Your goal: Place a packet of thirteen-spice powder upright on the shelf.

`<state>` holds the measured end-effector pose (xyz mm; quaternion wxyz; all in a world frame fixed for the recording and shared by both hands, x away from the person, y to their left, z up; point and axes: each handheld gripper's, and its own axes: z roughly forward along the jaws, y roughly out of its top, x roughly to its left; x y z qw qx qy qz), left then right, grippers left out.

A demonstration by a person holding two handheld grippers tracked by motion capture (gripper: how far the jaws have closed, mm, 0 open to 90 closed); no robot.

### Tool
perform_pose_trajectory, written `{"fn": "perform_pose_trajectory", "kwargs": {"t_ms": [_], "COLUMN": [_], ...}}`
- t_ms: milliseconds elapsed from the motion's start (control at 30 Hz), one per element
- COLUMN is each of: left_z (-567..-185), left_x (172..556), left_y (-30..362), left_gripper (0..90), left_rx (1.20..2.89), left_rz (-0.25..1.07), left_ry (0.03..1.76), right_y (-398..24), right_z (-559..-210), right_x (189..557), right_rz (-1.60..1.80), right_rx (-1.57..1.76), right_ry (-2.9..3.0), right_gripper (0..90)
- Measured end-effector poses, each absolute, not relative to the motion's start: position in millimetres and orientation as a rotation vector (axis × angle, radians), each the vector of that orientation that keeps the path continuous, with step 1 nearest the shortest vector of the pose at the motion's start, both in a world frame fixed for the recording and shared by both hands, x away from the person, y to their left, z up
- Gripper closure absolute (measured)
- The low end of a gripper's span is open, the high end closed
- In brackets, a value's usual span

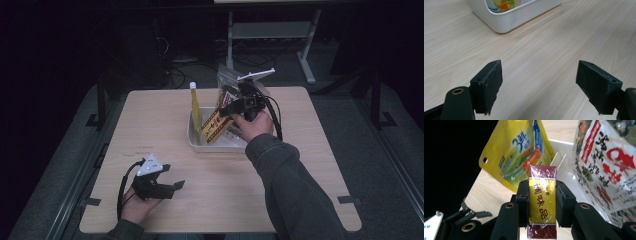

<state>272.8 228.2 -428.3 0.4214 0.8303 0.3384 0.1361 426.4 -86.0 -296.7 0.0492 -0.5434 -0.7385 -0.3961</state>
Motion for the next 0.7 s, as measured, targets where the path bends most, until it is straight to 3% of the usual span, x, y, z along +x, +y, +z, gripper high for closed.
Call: {"fn": "perform_pose_trajectory", "kwargs": {"t_ms": [700], "left_z": [-428.2], "left_x": [273.7], "left_y": [232.3], "left_gripper": [20.9], "left_rx": [2.071], "left_rz": [0.339], "left_ry": [0.858], "right_y": [-74.8], "right_z": [-301.4], "right_x": [447.6], "right_rz": [-1.231], "right_rx": [-1.797], "right_ry": [-2.201], "right_gripper": [68.2]}}
